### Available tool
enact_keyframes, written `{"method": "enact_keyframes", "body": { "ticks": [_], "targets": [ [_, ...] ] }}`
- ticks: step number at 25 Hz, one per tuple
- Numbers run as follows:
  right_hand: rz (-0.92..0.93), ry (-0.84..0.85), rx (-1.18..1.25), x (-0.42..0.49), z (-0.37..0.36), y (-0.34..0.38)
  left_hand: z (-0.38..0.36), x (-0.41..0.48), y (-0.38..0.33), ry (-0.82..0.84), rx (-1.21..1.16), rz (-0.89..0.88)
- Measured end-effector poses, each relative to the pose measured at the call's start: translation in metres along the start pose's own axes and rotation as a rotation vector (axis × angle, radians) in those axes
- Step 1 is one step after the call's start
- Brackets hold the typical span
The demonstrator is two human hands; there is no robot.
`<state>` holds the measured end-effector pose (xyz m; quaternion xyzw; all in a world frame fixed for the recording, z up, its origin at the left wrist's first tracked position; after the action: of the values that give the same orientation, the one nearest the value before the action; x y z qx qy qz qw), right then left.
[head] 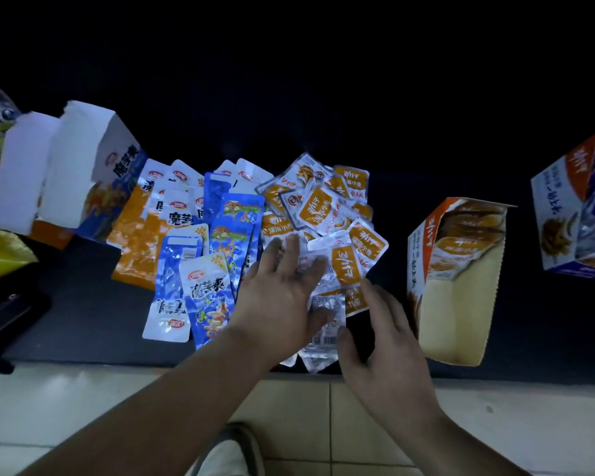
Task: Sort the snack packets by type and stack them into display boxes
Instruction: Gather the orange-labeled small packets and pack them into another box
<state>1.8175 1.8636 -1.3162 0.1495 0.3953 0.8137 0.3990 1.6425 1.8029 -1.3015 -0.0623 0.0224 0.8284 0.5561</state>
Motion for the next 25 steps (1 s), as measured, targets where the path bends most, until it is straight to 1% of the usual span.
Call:
{"method": "enact_keyframes", "body": {
  "ticks": [1, 2, 3, 6, 8, 10, 12, 13, 14, 16, 17, 18, 20, 22, 23, 24, 25],
  "targets": [
    [-0.005, -0.015, 0.023, 0.0, 0.003, -0.002, -0.002, 0.007, -0.003, 0.065, 0.032, 0.029],
    [-0.011, -0.044, 0.04, 0.001, 0.004, -0.004, -0.003, 0.01, -0.004, 0.077, 0.048, 0.051],
    [-0.019, -0.073, 0.053, 0.002, 0.005, -0.005, -0.002, 0.01, -0.005, 0.045, 0.06, 0.051],
    [-0.027, -0.099, 0.045, 0.003, 0.003, -0.005, -0.011, -0.002, -0.005, -0.146, 0.076, -0.041],
    [-0.035, -0.085, 0.025, 0.002, 0.004, -0.005, -0.014, -0.008, 0.001, -0.306, -0.051, -0.067],
    [-0.027, -0.067, 0.001, 0.001, 0.003, -0.003, -0.003, -0.009, 0.011, -0.407, -0.172, -0.012],
    [-0.01, -0.054, -0.022, -0.001, 0.003, 0.0, 0.014, -0.01, 0.021, -0.521, -0.266, 0.1],
    [-0.014, -0.052, -0.019, -0.001, 0.004, 0.001, 0.021, -0.014, 0.023, -0.547, -0.424, 0.188],
    [-0.038, -0.05, 0.013, 0.0, 0.006, 0.004, 0.026, -0.018, 0.021, -0.512, -0.709, 0.31],
    [-0.116, -0.023, 0.158, -0.001, 0.007, 0.015, 0.028, -0.03, 0.005, -0.274, -1.357, 0.563],
    [-0.142, -0.011, 0.258, -0.001, 0.006, 0.024, 0.026, -0.038, -0.004, -0.182, -1.568, 0.621],
    [-0.169, 0.006, 0.366, -0.001, 0.004, 0.033, 0.025, -0.045, -0.011, -0.138, -1.668, 0.624],
    [-0.246, 0.067, 0.588, 0.001, 0.0, 0.044, 0.023, -0.056, -0.021, -0.102, -1.699, 0.527],
    [-0.293, 0.1, 0.627, 0.008, 0.004, 0.048, 0.022, -0.062, -0.026, -0.058, -1.62, 0.416],
    [-0.327, 0.092, 0.631, 0.012, 0.008, 0.046, 0.02, -0.063, -0.022, -0.058, -1.509, 0.395],
    [-0.365, 0.057, 0.647, 0.015, 0.012, 0.042, 0.017, -0.061, -0.015, -0.103, -1.315, 0.405],
    [-0.398, 0.007, 0.655, 0.017, 0.016, 0.037, 0.013, -0.054, -0.004, -0.179, -1.065, 0.423]
  ]
}}
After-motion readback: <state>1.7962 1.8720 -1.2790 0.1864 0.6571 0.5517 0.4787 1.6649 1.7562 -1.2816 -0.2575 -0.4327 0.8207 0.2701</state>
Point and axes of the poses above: each hand's wrist, its own x-axis towards the middle knuckle, its own z-axis out of the back of the hand, y = z × x, the point moved 3 cm from there along x, towards the middle knuckle, and after that the axes turned 3 degrees about x, right-handed, at the moved point
